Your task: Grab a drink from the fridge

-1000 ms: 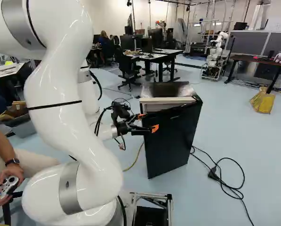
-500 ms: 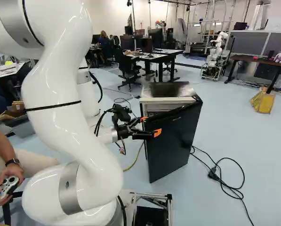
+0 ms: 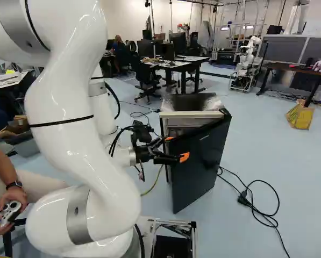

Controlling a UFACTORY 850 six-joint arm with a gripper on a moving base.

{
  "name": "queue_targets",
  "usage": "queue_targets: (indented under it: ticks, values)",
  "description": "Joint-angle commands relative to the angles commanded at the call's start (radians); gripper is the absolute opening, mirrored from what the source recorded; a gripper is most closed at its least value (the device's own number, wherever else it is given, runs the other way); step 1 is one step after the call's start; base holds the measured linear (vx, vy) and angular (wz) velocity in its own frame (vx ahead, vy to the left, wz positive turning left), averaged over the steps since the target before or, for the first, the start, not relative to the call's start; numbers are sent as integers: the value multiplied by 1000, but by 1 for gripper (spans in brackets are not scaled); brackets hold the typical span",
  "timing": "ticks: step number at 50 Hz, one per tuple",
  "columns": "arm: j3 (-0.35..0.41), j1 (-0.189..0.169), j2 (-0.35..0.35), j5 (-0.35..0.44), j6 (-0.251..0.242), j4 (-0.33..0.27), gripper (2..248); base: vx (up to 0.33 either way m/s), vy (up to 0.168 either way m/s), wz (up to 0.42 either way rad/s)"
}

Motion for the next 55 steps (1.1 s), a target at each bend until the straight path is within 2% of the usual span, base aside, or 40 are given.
queue_targets:
  ticks: [31, 55]
  values:
    - [35, -61, 14, 0, 0, 65, 247, 0, 0, 0]
    - [40, -139, 16, 0, 0, 116, 247, 0, 0, 0]
